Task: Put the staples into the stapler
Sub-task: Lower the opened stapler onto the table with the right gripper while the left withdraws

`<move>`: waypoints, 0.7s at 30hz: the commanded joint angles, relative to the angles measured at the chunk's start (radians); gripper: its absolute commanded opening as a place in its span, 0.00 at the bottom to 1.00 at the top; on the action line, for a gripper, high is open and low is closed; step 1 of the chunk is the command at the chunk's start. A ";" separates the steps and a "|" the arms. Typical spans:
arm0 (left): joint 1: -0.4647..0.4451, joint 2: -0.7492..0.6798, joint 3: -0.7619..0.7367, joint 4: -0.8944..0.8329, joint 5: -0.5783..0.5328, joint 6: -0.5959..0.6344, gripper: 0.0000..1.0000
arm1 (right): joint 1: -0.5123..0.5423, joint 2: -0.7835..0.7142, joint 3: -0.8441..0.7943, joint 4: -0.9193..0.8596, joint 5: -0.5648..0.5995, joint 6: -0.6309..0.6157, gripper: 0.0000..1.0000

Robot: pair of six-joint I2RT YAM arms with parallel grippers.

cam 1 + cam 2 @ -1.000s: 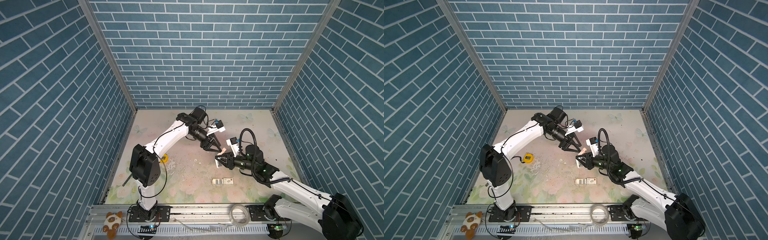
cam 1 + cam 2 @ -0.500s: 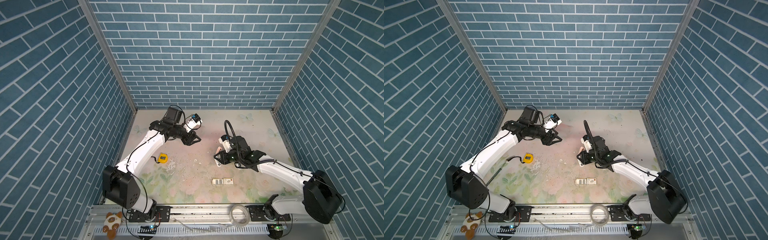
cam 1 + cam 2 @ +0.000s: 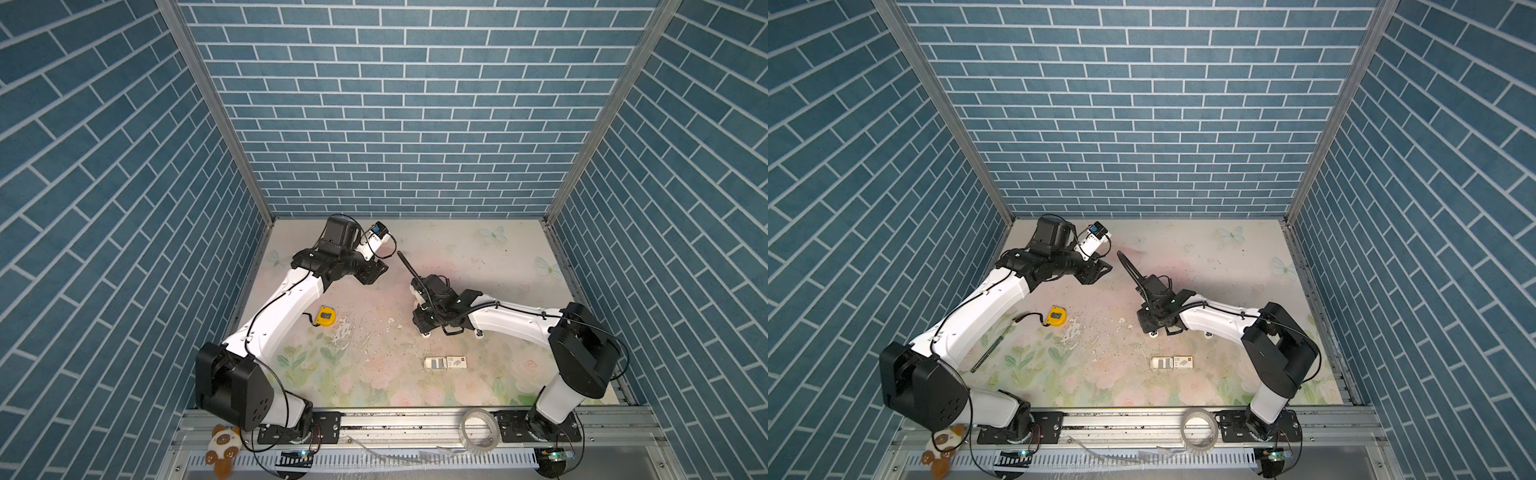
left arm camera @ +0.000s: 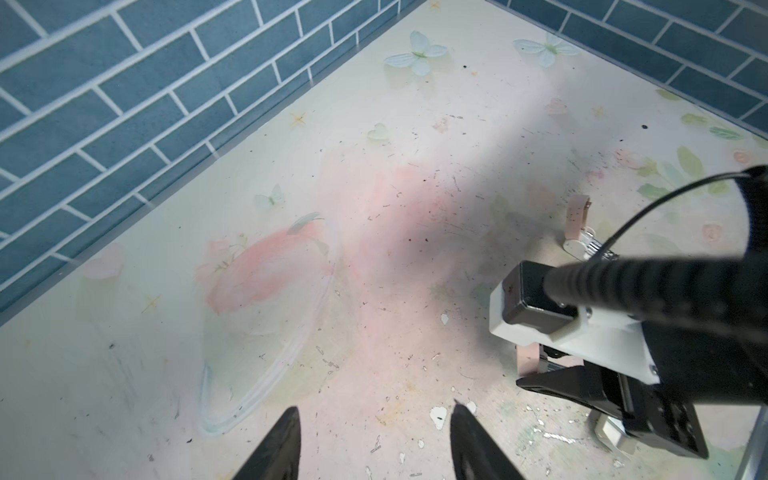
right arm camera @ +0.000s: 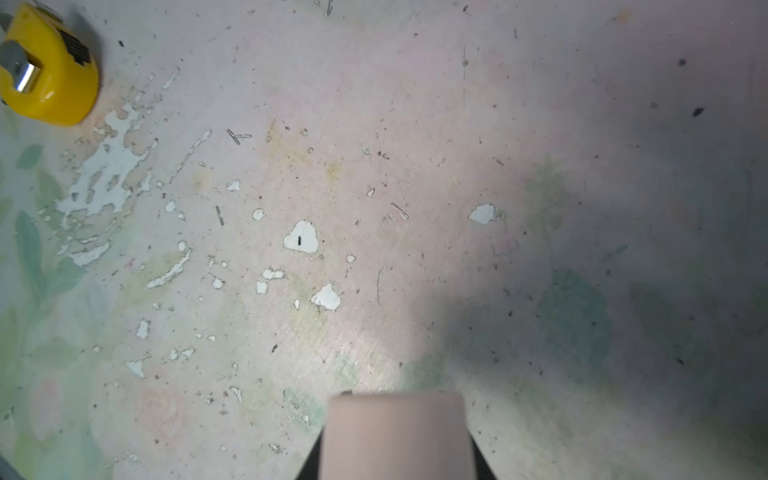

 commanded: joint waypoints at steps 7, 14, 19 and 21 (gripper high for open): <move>0.037 -0.026 -0.035 0.029 -0.021 -0.022 0.60 | 0.051 0.100 0.047 -0.023 0.133 -0.016 0.22; 0.039 -0.029 -0.046 0.013 0.001 -0.017 0.61 | 0.053 0.123 0.038 0.007 0.121 -0.008 0.25; 0.039 -0.037 -0.062 0.007 0.009 -0.007 0.62 | 0.059 0.132 0.036 0.013 0.125 -0.002 0.28; 0.039 -0.038 -0.068 0.006 0.011 -0.006 0.63 | 0.059 0.131 0.035 0.013 0.124 0.000 0.29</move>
